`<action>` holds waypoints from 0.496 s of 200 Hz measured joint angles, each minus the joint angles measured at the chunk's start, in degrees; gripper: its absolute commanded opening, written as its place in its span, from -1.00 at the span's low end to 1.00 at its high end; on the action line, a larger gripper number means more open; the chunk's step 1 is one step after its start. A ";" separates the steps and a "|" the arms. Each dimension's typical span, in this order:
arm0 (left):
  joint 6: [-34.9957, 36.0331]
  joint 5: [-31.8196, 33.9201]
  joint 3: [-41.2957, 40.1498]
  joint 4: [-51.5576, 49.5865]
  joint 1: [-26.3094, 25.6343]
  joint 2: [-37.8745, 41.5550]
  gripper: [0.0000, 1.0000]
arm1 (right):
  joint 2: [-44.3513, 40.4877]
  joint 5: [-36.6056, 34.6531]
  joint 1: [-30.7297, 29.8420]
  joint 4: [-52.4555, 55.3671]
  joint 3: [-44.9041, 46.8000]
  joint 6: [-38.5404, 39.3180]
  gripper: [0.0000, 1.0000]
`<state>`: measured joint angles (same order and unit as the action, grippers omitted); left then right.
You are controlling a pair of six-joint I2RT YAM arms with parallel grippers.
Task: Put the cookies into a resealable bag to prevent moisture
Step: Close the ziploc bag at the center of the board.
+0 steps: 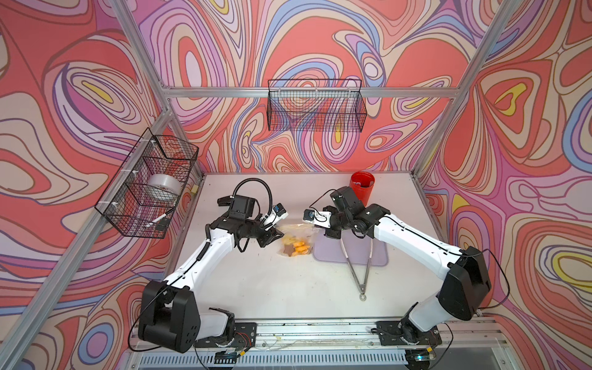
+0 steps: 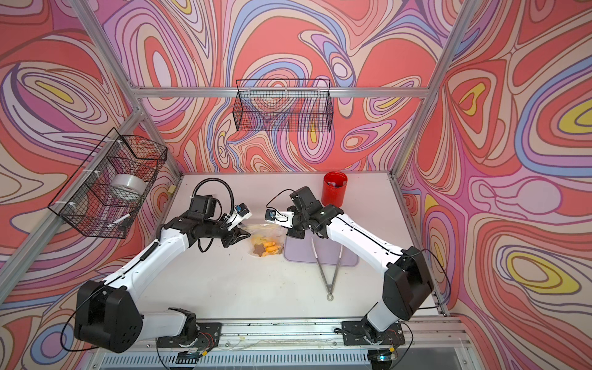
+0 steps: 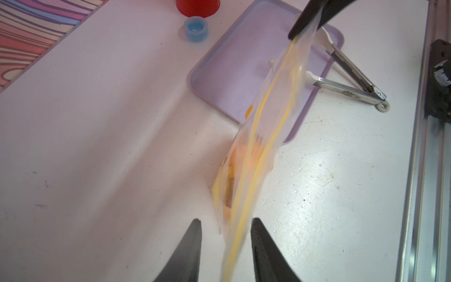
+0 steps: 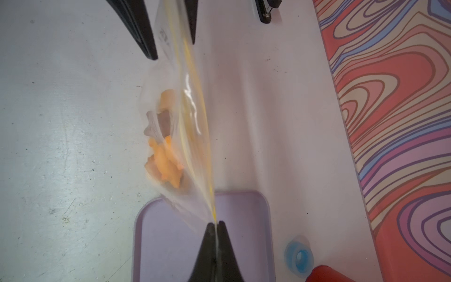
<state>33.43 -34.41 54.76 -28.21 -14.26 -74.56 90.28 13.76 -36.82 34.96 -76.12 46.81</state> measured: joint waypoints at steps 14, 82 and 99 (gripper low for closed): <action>-0.85 0.96 -1.44 0.74 0.00 1.29 -1.00 | 0.17 0.55 0.04 0.63 -0.13 -0.17 -1.00; -2.08 2.10 -1.60 1.88 0.02 1.51 -1.00 | 0.37 -1.49 -1.57 -6.60 3.06 -0.57 -0.13; -2.14 1.40 -1.57 1.88 0.02 1.46 -1.00 | 0.46 -2.43 -3.37 -9.75 4.20 0.09 -0.04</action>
<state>31.29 -33.01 53.19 -26.33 -14.24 -73.10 90.74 11.33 -40.18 25.21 -71.92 46.89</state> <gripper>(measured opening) 0.048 0.459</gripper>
